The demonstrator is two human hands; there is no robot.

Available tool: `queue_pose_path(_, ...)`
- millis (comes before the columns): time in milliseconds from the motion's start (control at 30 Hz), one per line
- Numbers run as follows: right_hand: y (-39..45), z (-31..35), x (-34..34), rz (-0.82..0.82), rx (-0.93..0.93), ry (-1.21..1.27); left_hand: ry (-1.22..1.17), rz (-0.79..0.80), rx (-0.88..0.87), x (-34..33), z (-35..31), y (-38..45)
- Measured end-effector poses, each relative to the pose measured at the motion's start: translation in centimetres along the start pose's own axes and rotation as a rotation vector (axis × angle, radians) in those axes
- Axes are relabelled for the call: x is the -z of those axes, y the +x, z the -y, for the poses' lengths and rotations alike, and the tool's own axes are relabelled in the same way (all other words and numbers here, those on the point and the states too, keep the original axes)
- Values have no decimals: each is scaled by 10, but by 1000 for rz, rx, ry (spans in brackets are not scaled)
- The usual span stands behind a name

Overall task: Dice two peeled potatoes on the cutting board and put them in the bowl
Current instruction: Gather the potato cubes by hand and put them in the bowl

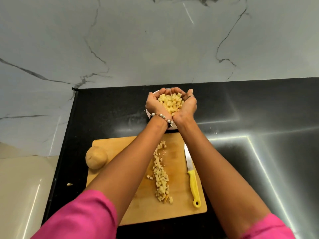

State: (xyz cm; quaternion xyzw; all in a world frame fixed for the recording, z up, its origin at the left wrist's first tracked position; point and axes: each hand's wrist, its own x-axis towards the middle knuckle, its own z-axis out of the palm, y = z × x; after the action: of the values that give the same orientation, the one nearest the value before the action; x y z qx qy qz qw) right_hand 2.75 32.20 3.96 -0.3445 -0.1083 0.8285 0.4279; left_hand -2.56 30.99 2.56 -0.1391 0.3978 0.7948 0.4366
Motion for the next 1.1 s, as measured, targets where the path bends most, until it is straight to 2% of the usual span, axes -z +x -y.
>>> queue_pose_path(100,18,-2,11,-32,40,-298,294,-126,-88,10,12,24)
queue_pose_path(200,36,-6,19,-69,143,-533,476,-100,-170,11,8,35)
queue_pose_path(400,57,-5,18,-120,379,-676,703,88,-373,3,6,43)
queue_pose_path(567,58,-4,13,-108,484,-719,782,-40,-566,7,9,38)
queue_pose_path(633,60,-1,8,-177,494,-719,744,-36,-533,4,8,35)
queue_pose_path(700,62,5,5,-243,436,-609,773,29,-481,1,7,30)
queue_pose_path(767,65,10,6,-251,393,-534,847,153,-429,1,3,25)
queue_pose_path(833,67,14,9,-224,378,-484,822,298,-320,3,2,19)
queue_pose_path(900,66,14,11,-182,363,-444,688,373,-185,3,4,15)
queue_pose_path(1033,55,4,1,-44,351,-358,309,383,5,-3,6,15)
queue_pose_path(1100,53,0,-1,12,439,-508,240,443,46,-3,1,12)
